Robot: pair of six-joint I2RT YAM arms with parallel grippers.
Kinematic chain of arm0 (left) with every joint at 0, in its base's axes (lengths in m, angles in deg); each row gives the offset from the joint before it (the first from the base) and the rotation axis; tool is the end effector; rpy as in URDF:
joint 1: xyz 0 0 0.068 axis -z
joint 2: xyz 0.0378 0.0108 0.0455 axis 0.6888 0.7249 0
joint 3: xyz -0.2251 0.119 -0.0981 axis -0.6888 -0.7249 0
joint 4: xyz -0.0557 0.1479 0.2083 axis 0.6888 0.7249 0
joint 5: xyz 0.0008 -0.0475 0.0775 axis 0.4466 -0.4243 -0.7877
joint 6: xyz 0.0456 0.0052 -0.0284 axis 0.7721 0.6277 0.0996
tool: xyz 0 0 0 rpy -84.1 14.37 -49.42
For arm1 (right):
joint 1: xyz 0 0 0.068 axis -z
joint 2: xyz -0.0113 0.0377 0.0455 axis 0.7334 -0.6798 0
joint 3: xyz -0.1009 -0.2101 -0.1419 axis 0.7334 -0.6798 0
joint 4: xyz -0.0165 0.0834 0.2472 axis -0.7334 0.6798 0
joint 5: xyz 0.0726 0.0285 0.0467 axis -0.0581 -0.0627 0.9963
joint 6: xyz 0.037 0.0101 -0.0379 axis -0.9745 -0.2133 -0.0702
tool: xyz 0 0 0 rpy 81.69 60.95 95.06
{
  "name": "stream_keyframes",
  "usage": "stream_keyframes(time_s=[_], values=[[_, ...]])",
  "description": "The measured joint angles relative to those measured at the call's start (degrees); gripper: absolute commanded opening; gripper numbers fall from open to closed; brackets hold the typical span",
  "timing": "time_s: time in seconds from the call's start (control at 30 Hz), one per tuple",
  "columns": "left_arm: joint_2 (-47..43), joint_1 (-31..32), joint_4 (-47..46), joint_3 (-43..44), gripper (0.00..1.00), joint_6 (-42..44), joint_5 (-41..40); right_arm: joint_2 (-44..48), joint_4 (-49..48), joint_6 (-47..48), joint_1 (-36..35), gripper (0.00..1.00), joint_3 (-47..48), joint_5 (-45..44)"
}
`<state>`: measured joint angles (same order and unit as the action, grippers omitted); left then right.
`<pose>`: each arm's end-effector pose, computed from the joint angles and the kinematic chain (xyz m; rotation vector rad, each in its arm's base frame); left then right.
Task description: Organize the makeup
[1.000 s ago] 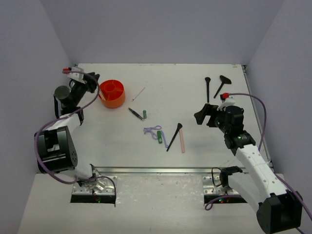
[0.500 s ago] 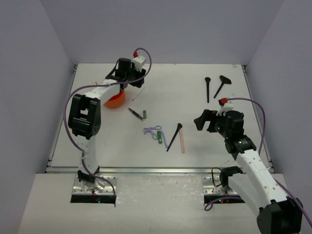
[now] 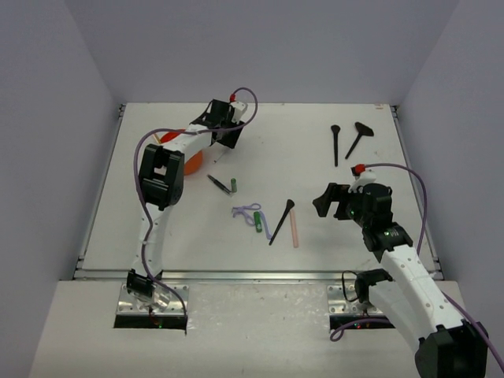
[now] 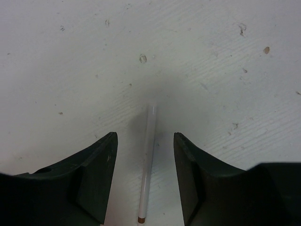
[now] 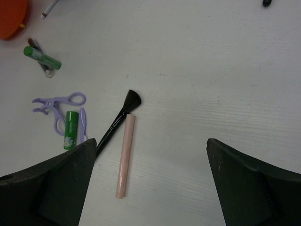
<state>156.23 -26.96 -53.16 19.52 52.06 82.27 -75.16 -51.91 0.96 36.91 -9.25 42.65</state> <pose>0.5057 -0.1515 0.1698 0.6398 2.2774 -0.0528 0.1698 0.0357 0.2162 0.1816 2.0808 0.5207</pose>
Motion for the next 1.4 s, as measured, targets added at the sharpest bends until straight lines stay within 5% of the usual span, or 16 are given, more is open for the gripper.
stream_keyframes(time_s=[0.2, 0.37, 0.83, 1.17, 1.4], values=[[2.6, -0.03, 2.51, 0.96, 0.42, -1.44, -1.19, -0.35, -0.08, 0.02, 0.0, 0.99, 0.0, 0.03], [2.68, -0.04, 3.05, 1.1, 0.01, -2.09, -0.52, -0.92, -0.13, 0.01, 0.0, 0.99, -0.01, 0.07], [-0.94, -0.79, 0.37, -3.99, 0.0, -7.77, 8.05, 2.44, 1.52, 0.02, 0.0, 0.99, -0.09, -0.97], [-29.06, -6.63, -18.92, -16.9, 0.0, -18.47, 19.72, 8.36, 4.32, -0.97, 0.0, 0.99, -0.09, -1.51], [-53.17, -25.65, -56.55, -45.0, 0.0, -31.9, 27.2, 9.01, 4.59, -2.93, -0.02, 0.99, -0.09, -0.32]])
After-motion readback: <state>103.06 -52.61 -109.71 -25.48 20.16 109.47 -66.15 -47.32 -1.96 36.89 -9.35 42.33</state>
